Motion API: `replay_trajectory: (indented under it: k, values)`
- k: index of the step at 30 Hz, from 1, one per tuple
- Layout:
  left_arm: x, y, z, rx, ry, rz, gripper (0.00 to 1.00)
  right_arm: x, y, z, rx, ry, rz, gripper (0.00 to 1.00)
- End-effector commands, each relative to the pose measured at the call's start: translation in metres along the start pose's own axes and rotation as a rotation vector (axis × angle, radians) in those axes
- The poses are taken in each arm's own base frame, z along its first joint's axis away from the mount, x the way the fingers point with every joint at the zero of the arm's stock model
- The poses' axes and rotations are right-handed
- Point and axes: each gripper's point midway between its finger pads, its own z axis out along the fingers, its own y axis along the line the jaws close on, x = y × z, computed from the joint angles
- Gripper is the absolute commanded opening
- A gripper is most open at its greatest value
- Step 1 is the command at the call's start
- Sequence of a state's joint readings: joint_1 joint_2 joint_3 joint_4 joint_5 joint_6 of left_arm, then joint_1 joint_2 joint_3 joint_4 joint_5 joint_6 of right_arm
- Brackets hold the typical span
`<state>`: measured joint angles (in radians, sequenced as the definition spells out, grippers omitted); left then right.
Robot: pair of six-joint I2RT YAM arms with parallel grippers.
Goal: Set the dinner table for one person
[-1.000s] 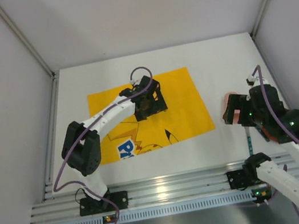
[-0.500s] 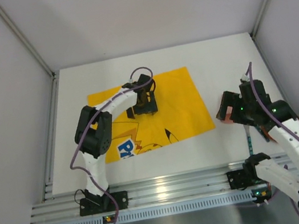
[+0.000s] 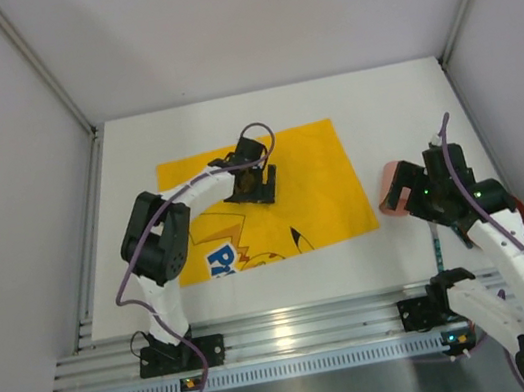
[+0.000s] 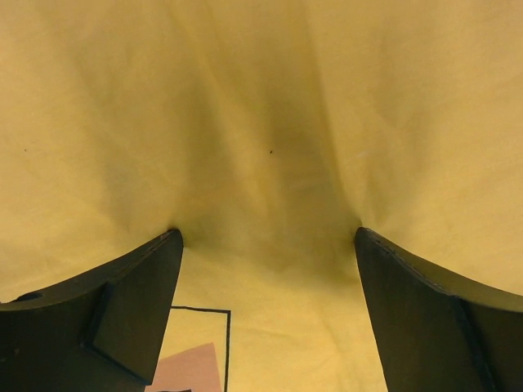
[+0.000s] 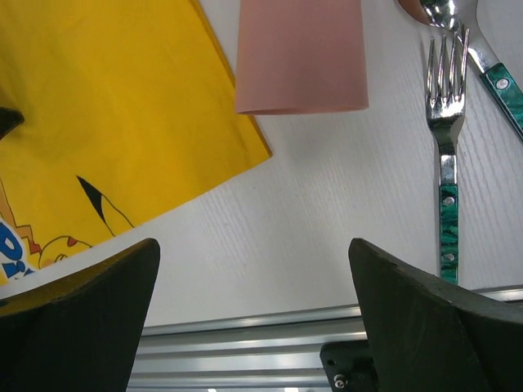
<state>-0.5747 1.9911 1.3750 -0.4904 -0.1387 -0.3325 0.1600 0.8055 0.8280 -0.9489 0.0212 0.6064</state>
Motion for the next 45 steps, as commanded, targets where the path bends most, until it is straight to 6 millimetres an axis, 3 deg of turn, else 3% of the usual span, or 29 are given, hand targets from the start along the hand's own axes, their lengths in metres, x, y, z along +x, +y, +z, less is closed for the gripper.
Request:
replay_trajectory:
  k: [1,7,14,20,23,25,28,32,37,40,42,44,45]
  values:
    - [0.06,-0.015,0.014,0.149,0.17,0.092,0.91,-0.014,0.008,0.001,-0.034,-0.058,0.054,1.0]
    - [0.066,-0.02,0.016,0.204,0.171,0.157,0.89,-0.011,0.015,0.009,-0.075,-0.043,0.103,1.0]
    - [0.052,-0.025,-0.002,0.212,0.116,0.221,0.88,-0.015,0.026,0.019,-0.14,-0.07,0.183,1.0]
    - [0.079,-0.009,0.002,0.154,0.184,0.279,0.87,-0.02,0.019,0.034,-0.101,-0.11,0.298,1.0]
    - [0.068,-0.011,-0.009,0.148,0.136,0.243,0.94,-0.022,0.007,0.046,-0.048,-0.143,0.366,1.0]
    - [0.05,-0.017,-0.024,0.152,0.076,0.212,0.98,-0.028,0.005,0.051,-0.04,-0.182,0.434,1.0]
    - [0.011,-0.018,-0.049,0.116,-0.02,0.172,0.99,-0.032,0.0,0.064,-0.029,-0.227,0.507,1.0]
    - [-0.016,-0.026,-0.077,0.134,-0.072,0.153,0.99,-0.033,-0.014,0.082,0.037,-0.26,0.555,1.0]
    - [-0.033,-0.034,-0.112,0.175,-0.125,0.142,0.99,-0.057,-0.018,0.097,0.029,-0.392,0.621,1.0]
    - [-0.029,-0.034,-0.122,0.19,-0.123,0.138,0.99,-0.074,-0.011,0.102,0.002,-0.434,0.618,1.0]
    - [-0.025,-0.033,-0.125,0.196,-0.12,0.142,0.99,-0.084,-0.006,0.105,0.001,-0.444,0.594,0.96]
    - [-0.019,-0.03,-0.122,0.189,-0.105,0.15,0.99,-0.091,-0.005,0.107,0.012,-0.456,0.577,0.8]
    - [-0.016,-0.03,-0.12,0.189,-0.098,0.155,0.99,-0.095,-0.004,0.11,0.026,-0.455,0.557,0.67]
